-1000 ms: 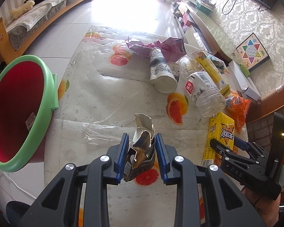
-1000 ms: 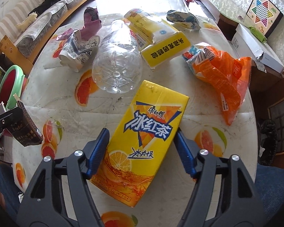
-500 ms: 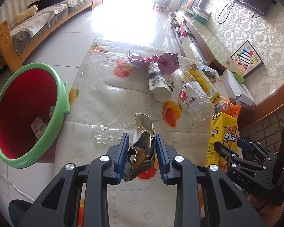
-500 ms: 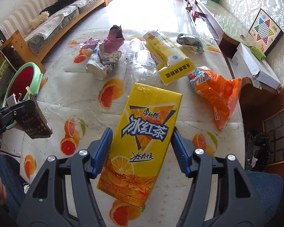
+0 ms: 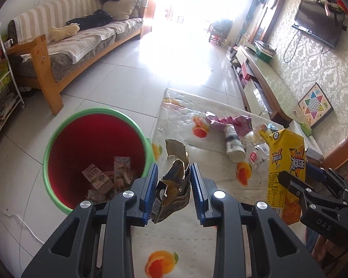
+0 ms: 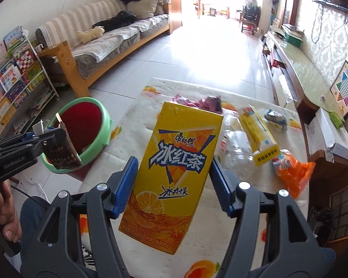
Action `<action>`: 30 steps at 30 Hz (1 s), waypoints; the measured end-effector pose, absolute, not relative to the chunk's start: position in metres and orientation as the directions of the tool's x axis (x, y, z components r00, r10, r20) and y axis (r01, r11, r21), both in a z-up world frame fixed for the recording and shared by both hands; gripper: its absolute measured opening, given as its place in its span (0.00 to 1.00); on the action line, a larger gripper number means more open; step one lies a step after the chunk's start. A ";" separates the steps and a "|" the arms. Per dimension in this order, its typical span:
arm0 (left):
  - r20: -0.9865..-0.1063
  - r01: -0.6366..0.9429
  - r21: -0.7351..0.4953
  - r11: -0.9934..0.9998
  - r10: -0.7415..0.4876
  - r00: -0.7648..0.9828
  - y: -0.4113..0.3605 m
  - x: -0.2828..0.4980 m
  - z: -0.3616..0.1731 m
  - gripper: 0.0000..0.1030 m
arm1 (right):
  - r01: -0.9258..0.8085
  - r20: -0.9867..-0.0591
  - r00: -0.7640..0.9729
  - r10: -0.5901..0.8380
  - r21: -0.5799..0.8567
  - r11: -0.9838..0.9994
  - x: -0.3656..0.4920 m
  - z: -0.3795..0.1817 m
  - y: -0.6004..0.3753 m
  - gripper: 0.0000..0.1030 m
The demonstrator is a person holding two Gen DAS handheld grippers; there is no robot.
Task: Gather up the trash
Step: 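Carry both items to the red bucket and open the left tool to drop the brown box, then open the right tool over the bucket to drop the yellow tea carton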
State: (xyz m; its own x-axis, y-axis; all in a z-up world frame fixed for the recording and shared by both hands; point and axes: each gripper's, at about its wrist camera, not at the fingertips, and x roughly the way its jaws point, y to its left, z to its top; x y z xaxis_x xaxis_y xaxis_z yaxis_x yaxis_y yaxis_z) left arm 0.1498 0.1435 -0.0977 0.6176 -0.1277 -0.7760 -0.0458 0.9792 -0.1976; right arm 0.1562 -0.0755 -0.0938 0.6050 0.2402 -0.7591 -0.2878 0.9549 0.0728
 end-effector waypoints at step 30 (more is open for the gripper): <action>-0.749 -0.339 -0.346 0.875 -0.040 0.662 0.311 0.173 -0.115 0.80 | -0.566 -0.724 0.526 0.446 0.093 0.819 0.203 -0.082 0.090 0.59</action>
State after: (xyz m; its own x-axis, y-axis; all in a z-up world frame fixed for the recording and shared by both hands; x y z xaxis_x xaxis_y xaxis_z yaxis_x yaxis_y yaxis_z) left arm 0.1725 0.3113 -0.1147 0.6617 -0.0399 -0.7487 -0.3388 0.8749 -0.3461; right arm 0.2033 0.0900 -0.0823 0.5259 0.4457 -0.7244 -0.5664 0.8189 0.0927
